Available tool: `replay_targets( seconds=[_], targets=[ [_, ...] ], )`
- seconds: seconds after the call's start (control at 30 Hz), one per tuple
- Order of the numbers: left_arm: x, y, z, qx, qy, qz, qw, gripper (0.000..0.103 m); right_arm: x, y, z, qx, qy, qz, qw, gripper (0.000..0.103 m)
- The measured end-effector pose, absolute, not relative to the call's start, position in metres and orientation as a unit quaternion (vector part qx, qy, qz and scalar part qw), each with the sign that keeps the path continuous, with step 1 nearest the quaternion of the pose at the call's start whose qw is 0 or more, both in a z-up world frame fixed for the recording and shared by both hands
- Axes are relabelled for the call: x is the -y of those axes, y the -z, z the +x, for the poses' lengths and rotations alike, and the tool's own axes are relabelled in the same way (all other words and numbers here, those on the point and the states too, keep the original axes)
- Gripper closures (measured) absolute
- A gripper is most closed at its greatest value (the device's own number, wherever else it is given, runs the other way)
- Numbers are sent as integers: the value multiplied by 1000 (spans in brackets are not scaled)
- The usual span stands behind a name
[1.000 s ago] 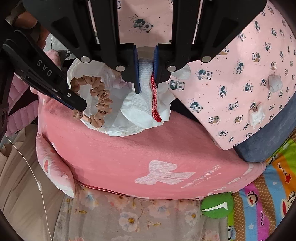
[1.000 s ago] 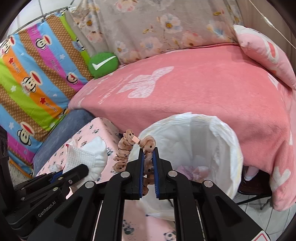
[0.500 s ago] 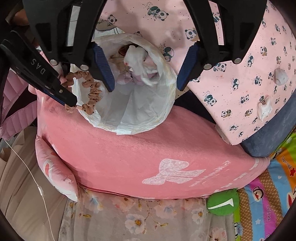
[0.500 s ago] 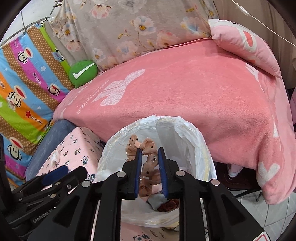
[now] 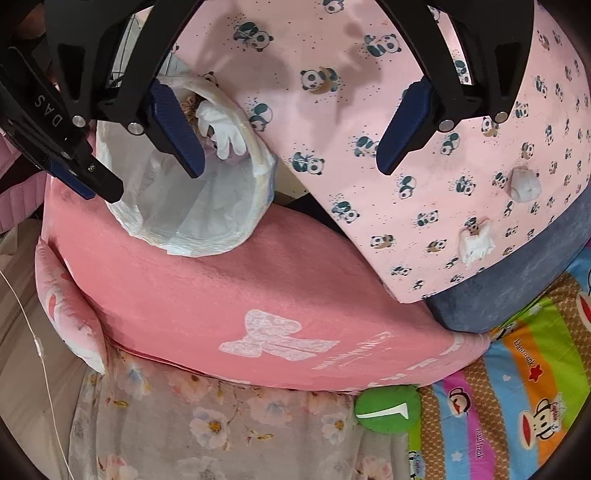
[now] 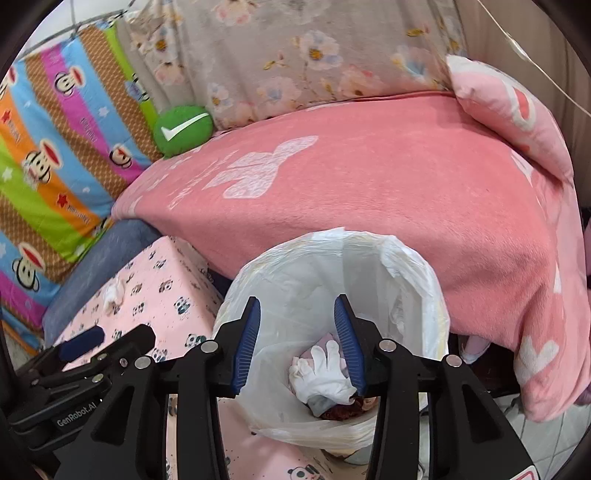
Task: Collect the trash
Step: 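Move both tools back to the grey sock ball and white sock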
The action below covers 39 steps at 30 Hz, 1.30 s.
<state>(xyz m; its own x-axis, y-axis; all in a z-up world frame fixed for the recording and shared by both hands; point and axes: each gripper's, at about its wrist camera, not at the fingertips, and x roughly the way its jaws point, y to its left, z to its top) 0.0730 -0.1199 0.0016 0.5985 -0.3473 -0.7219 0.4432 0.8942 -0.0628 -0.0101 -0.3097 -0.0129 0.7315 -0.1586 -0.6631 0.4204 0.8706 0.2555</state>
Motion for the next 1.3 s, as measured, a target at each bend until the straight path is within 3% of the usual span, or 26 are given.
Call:
replay_targets(
  seconds=[0.23, 0.7, 0.87, 1.3],
  targets=[
    [76, 2, 82, -389, 170, 49, 904, 8, 274, 9, 6, -338, 133, 174, 915, 47],
    [-27, 22, 108, -408, 56, 23, 911, 7, 181, 10, 46, -367, 74, 119, 920, 40],
    [-64, 30, 121, -419, 17, 5, 908, 7, 147, 12, 67, -373, 48, 99, 921, 32],
    [-129, 41, 168, -429, -46, -36, 901, 7, 87, 22, 140, -397, -8, 81, 914, 31]
  ],
)
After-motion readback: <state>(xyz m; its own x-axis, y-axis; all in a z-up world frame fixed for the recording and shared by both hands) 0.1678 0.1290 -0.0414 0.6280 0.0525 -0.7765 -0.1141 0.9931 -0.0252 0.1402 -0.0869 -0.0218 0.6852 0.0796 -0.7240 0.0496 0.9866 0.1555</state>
